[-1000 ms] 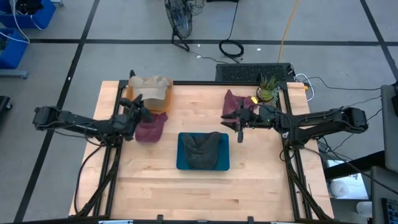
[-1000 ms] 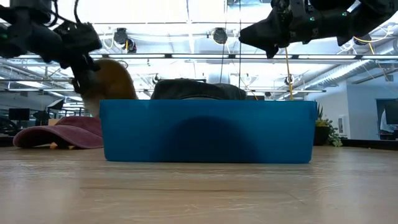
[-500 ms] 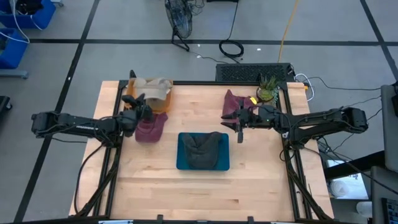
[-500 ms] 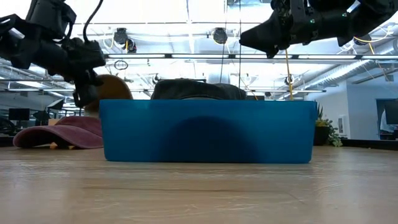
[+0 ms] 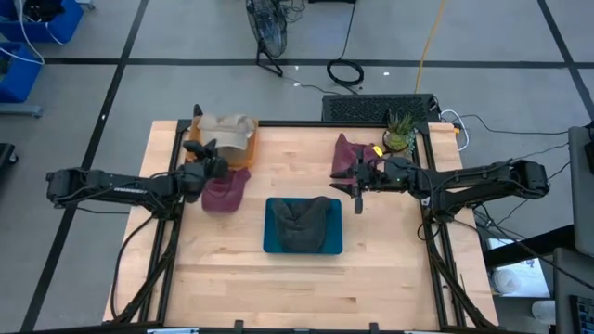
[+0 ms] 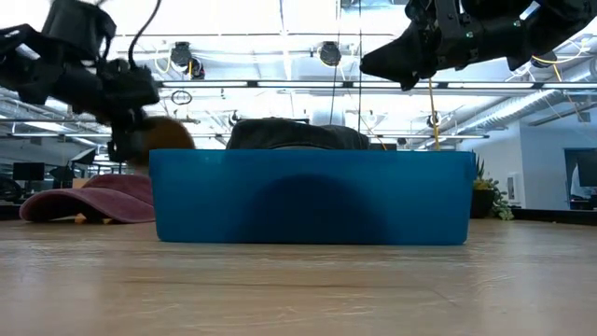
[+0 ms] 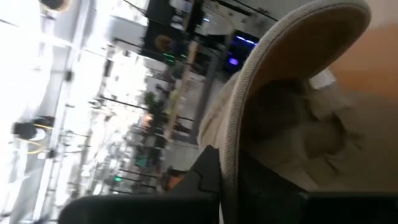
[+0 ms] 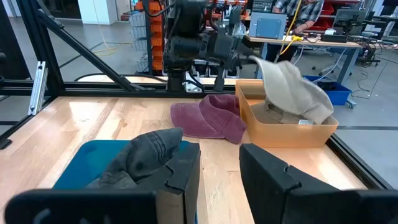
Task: Pick & Place hat
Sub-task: Put the brown cap into the orange bin
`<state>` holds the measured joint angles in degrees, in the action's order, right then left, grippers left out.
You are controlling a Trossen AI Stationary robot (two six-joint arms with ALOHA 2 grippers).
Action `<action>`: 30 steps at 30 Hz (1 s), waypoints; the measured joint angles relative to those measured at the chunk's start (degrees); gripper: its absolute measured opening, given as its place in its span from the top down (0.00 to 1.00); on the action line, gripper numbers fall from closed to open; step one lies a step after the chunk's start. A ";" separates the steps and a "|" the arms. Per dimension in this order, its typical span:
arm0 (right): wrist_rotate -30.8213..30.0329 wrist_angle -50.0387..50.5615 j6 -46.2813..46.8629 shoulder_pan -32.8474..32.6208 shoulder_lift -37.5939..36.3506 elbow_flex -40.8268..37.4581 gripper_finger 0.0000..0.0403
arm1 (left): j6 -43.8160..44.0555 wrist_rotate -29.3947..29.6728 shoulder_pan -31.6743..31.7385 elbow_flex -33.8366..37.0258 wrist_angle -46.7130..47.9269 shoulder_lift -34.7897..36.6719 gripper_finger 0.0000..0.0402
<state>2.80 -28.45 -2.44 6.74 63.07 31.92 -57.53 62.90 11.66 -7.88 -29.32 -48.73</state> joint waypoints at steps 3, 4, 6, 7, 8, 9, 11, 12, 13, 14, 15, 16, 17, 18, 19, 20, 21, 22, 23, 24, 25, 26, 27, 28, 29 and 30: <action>0.01 0.04 0.00 0.00 0.02 0.00 0.75 | 9.41 -4.05 2.65 0.00 8.54 0.00 0.90; 0.01 0.02 0.00 0.00 0.02 0.00 0.75 | 12.60 -5.46 3.55 0.00 10.77 0.00 0.87; 0.01 0.02 0.00 0.00 0.02 0.00 0.75 | 17.69 -7.37 4.87 0.00 13.25 0.00 0.83; 0.01 0.02 0.00 0.00 0.02 0.00 0.75 | 19.53 -7.59 5.26 0.00 13.48 -0.02 0.81; 0.01 0.01 0.00 0.00 0.02 0.00 0.75 | 21.13 -7.56 5.52 0.00 13.26 0.00 0.79; 0.01 0.02 0.00 0.00 0.02 0.00 0.75 | 22.64 -7.43 5.72 0.00 12.83 0.00 0.78; 0.01 0.00 0.00 0.00 0.02 0.00 0.75 | 24.82 -7.37 5.71 0.00 12.48 0.00 0.75; 0.01 0.00 0.00 0.00 0.02 0.00 0.75 | 25.77 -7.37 5.64 0.00 12.47 0.00 0.73; 0.01 0.00 0.00 0.00 0.02 0.00 0.75 | 26.98 -7.37 5.45 0.00 12.48 0.00 0.72; 0.01 0.00 0.00 0.00 0.02 0.00 0.75 | 28.48 -7.34 5.10 0.00 12.46 0.00 0.70; 0.01 0.00 0.00 0.00 0.02 0.00 0.75 | 29.91 -7.32 4.65 0.00 12.46 0.05 0.68; 0.01 0.00 0.00 0.00 0.02 0.00 0.75 | 30.94 -7.34 4.22 0.00 12.45 0.29 0.67; 0.01 0.00 0.00 0.00 0.02 0.00 0.75 | 31.57 -7.41 3.84 0.00 12.16 0.68 0.65; 0.01 0.02 0.00 0.00 0.02 0.00 0.75 | 32.21 -7.51 3.49 0.00 11.45 1.03 0.63; 0.01 0.04 0.00 0.00 0.02 0.00 0.75 | 32.97 -7.65 3.19 -0.02 10.88 1.39 0.62; 0.01 0.15 0.00 0.00 0.02 0.00 0.75 | 33.81 -7.83 3.06 -0.02 10.55 1.79 0.60; 0.01 0.31 0.00 0.00 0.02 0.00 0.75 | 35.02 -7.85 2.94 -0.02 10.31 2.18 0.58; 0.01 0.46 0.02 0.00 0.02 0.00 0.75 | 36.40 -7.98 2.85 -0.02 10.12 2.56 0.57; 0.03 0.70 0.00 0.00 0.02 0.00 0.75 | 37.83 -8.67 2.85 -0.02 10.11 2.91 0.55; 0.01 0.92 0.00 0.00 0.02 0.00 0.75 | 39.54 -10.08 2.88 -0.02 10.30 3.24 0.53; 0.03 1.10 0.00 0.00 0.02 0.00 0.75 | 41.52 -11.60 2.89 -0.02 10.59 3.55 0.51; 0.03 1.26 0.00 0.00 0.02 0.00 0.75 | 43.93 -13.49 2.89 -0.02 10.84 3.80 0.48; 0.03 1.33 0.01 0.00 0.02 0.00 0.75 | 46.51 -14.98 2.87 -0.02 10.91 3.92 0.46; 0.03 1.36 0.05 0.01 0.02 0.00 0.75 | 48.66 -16.27 2.87 -0.02 11.07 4.00 0.44; 0.03 1.38 0.15 0.00 0.02 0.00 0.75 | 50.13 -17.31 2.87 -0.02 11.40 4.22 0.41; 0.12 1.34 0.17 0.00 0.02 0.00 0.75 | 51.52 -18.39 2.87 -0.02 11.52 4.30 0.39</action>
<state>2.92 -27.11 -2.26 6.74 63.09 31.92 -6.01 44.51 14.52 -7.90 -17.80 -44.43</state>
